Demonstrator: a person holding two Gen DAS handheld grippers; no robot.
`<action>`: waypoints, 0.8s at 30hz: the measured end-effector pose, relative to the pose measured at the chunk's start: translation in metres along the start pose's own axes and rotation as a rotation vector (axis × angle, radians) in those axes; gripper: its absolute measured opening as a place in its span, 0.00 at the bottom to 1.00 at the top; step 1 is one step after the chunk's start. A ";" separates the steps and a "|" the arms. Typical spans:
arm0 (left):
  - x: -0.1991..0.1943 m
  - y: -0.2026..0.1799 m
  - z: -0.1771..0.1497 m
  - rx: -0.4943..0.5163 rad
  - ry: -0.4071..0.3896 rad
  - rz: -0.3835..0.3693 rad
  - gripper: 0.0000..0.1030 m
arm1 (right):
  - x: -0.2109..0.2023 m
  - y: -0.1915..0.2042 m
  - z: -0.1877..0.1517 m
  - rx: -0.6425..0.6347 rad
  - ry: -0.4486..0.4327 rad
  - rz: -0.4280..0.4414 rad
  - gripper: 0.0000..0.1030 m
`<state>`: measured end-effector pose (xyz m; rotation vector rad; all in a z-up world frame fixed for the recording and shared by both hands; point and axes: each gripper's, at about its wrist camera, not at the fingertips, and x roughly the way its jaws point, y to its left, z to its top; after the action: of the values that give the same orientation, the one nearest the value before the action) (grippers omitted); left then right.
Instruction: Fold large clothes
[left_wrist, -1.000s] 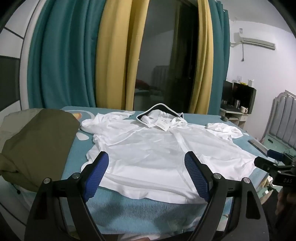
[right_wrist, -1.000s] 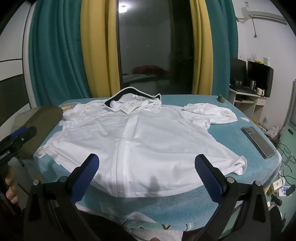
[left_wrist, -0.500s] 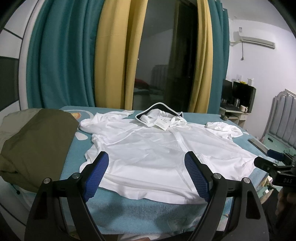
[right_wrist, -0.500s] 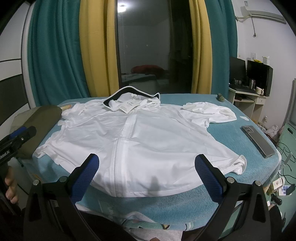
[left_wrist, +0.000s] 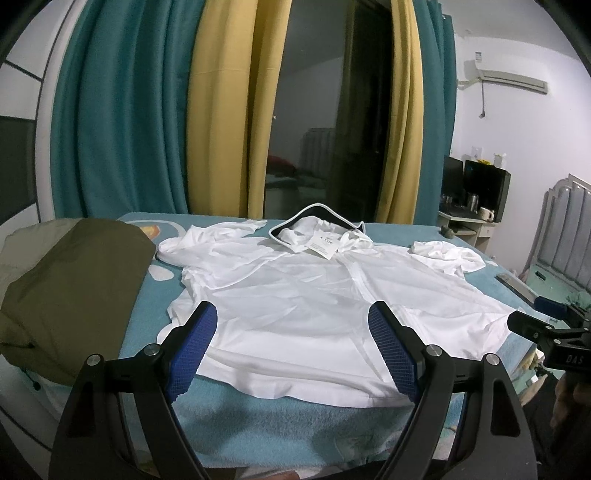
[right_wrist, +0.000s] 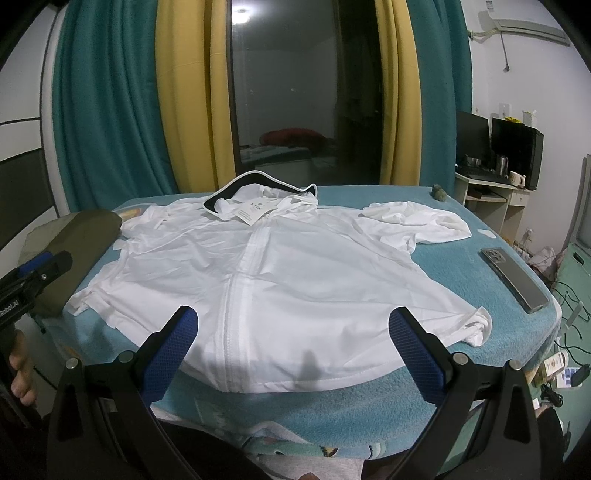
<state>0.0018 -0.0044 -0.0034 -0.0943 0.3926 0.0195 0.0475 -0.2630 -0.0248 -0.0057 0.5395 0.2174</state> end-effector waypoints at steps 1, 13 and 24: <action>0.000 0.000 0.000 0.000 -0.001 0.000 0.84 | 0.000 -0.001 0.000 0.000 0.000 0.000 0.99; 0.002 -0.001 0.001 0.003 -0.002 -0.007 0.84 | 0.000 -0.002 0.000 0.000 0.001 0.000 0.99; 0.008 0.001 0.001 -0.008 -0.003 -0.013 0.84 | -0.001 -0.004 0.001 -0.002 -0.004 -0.004 0.99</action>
<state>0.0096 -0.0037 -0.0055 -0.1042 0.3888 0.0085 0.0478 -0.2668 -0.0236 -0.0079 0.5353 0.2135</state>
